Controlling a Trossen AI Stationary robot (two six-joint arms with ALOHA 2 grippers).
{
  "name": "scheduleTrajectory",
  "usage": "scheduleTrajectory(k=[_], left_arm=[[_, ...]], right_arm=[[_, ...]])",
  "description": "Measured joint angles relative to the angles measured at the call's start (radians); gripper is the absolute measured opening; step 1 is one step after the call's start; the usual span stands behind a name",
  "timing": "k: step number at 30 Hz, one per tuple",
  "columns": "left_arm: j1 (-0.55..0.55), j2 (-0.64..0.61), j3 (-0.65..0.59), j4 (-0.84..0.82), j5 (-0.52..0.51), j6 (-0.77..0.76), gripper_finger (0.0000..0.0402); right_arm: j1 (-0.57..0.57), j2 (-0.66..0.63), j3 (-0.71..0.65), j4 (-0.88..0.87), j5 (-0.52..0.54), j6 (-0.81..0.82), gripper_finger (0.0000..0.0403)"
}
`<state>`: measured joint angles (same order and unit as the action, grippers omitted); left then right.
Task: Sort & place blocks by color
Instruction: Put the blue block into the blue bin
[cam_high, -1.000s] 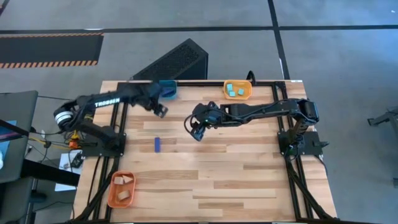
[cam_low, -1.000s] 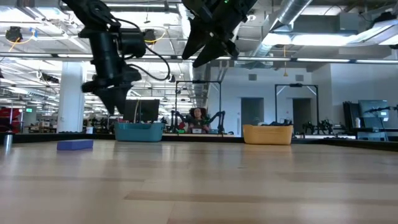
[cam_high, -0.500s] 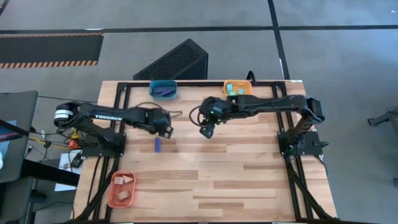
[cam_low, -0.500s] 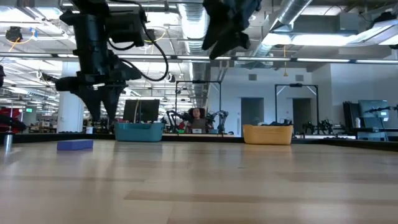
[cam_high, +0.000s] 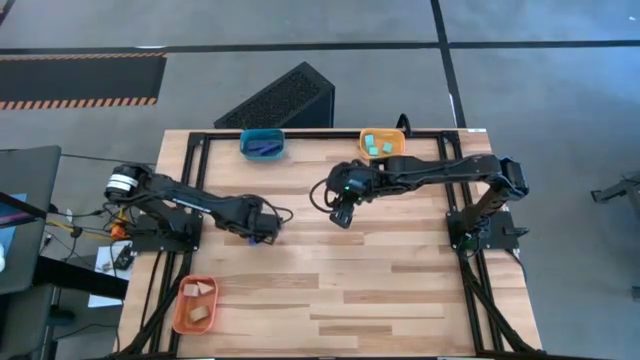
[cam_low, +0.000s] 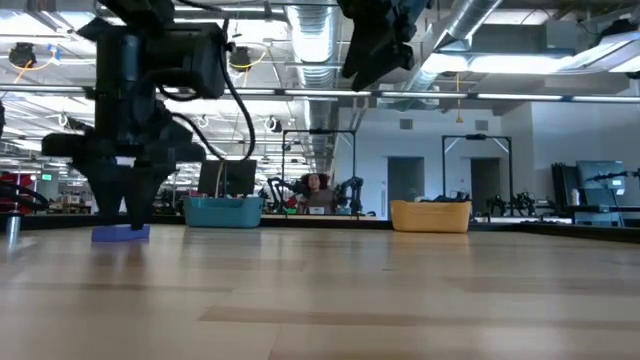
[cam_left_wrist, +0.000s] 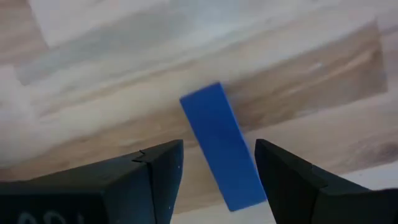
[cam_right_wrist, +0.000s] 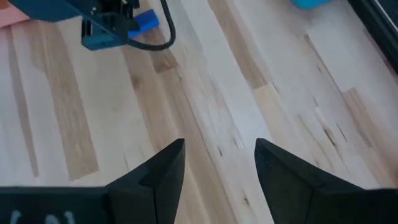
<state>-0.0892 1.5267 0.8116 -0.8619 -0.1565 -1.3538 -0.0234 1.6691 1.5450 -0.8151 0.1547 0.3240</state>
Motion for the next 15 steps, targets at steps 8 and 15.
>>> scheduleTrajectory(k=[8, 15], left_arm=[[-0.009, 0.096, 0.006, 0.018, 0.035, 0.102, 0.0168], [0.044, 0.066, 0.001, 0.037, 0.056, 0.252, 0.0069]], right_arm=[[0.029, 0.0, -0.035, 0.033, 0.002, 0.0, 0.0216], [0.078, 0.0, -0.035, 0.028, 0.002, 0.016, 0.0216]])
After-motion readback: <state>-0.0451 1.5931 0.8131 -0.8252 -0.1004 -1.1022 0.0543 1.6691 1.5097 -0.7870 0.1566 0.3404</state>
